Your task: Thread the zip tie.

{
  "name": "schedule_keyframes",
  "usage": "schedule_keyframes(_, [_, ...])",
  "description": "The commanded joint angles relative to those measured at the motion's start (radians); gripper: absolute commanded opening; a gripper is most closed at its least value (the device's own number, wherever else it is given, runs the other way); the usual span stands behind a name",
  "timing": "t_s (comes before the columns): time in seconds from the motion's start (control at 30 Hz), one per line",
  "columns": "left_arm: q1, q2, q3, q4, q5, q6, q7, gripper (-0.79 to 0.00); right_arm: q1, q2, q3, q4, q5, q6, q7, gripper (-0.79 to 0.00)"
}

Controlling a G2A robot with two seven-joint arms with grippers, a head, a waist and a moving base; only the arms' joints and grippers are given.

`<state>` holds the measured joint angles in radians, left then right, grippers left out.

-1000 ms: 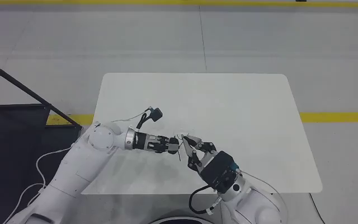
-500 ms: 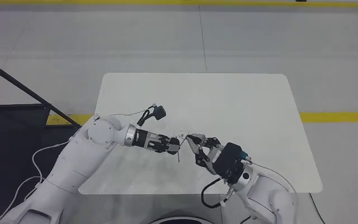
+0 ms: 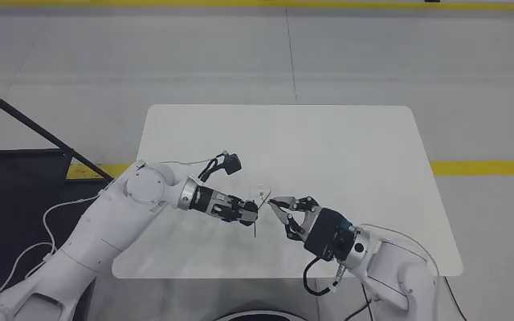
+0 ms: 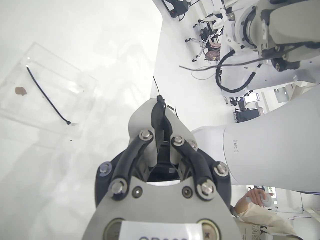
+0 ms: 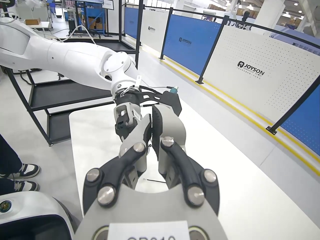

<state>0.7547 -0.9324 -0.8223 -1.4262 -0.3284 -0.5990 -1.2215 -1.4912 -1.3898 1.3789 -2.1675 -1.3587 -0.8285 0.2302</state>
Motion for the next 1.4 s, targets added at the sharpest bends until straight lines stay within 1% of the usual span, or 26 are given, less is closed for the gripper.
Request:
schedule_keyframes(0.0, [0.0,0.0,-0.001,0.0,0.0,0.0,0.0,-0.785,0.0,0.0,0.0,0.0,0.0,0.0,0.0,-0.785])
schedule_keyframes(0.27, [0.0,0.0,-0.001,0.0,0.0,0.0,0.0,-0.785,0.008,0.003,-0.011,0.012,0.003,0.004,-0.006,-0.785])
schedule_keyframes(0.57, [0.0,0.0,-0.001,0.0,0.0,0.0,0.0,-0.785,0.052,0.019,-0.029,0.048,0.032,-0.055,0.0,-0.785])
schedule_keyframes(0.73, [0.0,0.0,-0.001,0.0,0.0,0.0,0.0,-0.785,0.062,0.028,-0.033,0.054,0.042,-0.064,0.011,-0.785])
schedule_keyframes(1.37, [0.0,0.0,-0.001,0.0,0.0,0.0,0.0,-0.785,0.096,0.053,-0.074,0.074,0.045,-0.01,0.026,-0.785])
